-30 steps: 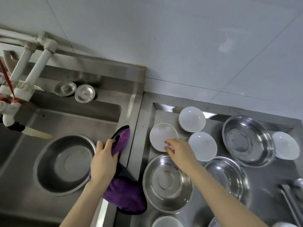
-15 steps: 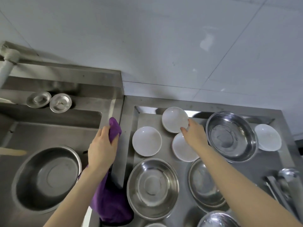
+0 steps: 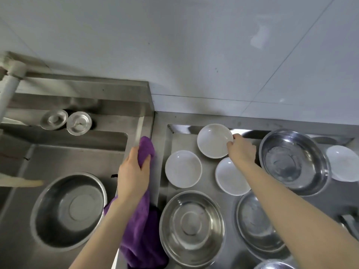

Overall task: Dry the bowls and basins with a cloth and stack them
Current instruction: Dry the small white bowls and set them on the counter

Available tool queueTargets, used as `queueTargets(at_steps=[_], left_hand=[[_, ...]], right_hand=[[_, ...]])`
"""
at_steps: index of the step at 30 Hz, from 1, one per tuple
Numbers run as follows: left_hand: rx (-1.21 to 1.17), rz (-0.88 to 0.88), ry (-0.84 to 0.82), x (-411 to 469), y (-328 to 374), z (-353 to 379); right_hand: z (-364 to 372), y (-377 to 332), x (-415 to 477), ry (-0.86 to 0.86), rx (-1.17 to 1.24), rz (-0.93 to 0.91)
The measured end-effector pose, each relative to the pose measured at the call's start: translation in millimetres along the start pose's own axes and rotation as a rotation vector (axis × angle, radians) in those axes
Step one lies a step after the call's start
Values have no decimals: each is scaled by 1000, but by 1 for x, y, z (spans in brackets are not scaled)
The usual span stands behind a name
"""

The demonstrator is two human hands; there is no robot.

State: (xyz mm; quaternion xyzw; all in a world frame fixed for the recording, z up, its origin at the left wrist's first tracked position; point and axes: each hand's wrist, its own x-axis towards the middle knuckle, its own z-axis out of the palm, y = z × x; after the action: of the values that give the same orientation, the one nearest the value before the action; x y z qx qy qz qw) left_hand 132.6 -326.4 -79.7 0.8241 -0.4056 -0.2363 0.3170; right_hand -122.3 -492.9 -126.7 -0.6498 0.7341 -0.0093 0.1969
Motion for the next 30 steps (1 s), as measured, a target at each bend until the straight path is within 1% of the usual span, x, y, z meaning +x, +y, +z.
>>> queueTargets(at_steps=[2,5,8,10,12,14,17,19,21,22,23,25,27,29,30], left_hand=[[-49,-37,22,-4,1,-10],[-139,-70,82,-17,9,-28],[-235,-68,136,-36,18,-49],[-282,-41,155,-49,26,-64],[-311,-4,166,-61,36,-77],[-317,61,189,-76,46,-89],[-258,274,229,-105,59,-100],[-179,454,151,-123,65,-104],[42,553,16,-136,69,-109],[179,579,-18,-141,69,-110],[267,600,-21,-144,68,-113],[302,619,31,-150,64,-118],[308,657,159,-157,62,-121],[241,654,302,-164,64,-122],[157,605,321,-168,67,-125]], right_hand=[[-9,-6,-15,42,66,-57],[-25,-17,-50,70,238,-130],[-39,-32,-96,20,472,-160],[-48,-42,-129,-46,624,-157],[-52,-50,-161,-98,709,-155],[-55,-59,-191,-109,747,-159],[-64,-74,-232,-121,821,-170],[-74,-83,-256,-122,878,-185],[-88,-88,-277,-101,954,-197],[-95,-89,-286,-89,989,-204],[-102,-89,-295,-76,1012,-210],[-113,-88,-310,-40,1023,-215],[-120,-87,-324,11,1016,-229],[-127,-87,-337,41,1060,-234],[-130,-88,-342,44,1093,-231]])
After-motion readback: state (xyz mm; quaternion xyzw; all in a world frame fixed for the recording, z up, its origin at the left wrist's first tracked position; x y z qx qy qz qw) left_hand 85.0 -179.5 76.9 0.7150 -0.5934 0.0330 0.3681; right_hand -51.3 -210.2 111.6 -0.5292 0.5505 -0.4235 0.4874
